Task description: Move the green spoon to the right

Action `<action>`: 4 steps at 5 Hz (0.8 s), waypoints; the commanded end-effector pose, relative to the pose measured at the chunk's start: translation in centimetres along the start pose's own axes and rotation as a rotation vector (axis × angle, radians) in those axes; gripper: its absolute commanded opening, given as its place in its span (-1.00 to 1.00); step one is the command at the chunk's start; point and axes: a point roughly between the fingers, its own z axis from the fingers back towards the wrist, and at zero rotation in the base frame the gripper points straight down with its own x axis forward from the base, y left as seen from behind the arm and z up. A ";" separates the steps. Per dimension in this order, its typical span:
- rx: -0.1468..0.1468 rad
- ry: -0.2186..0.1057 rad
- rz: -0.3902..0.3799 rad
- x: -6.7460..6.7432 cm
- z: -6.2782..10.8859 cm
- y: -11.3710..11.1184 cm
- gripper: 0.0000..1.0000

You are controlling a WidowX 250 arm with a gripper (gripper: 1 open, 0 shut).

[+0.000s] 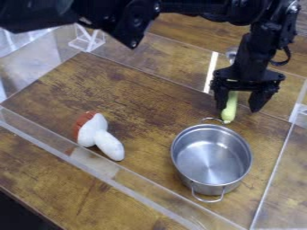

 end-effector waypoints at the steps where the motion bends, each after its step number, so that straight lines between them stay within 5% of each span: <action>1: -0.007 -0.014 0.037 0.0 -0.1 -0.9 1.00; 4: 0.033 0.003 0.074 1.9 -1.2 2.2 1.00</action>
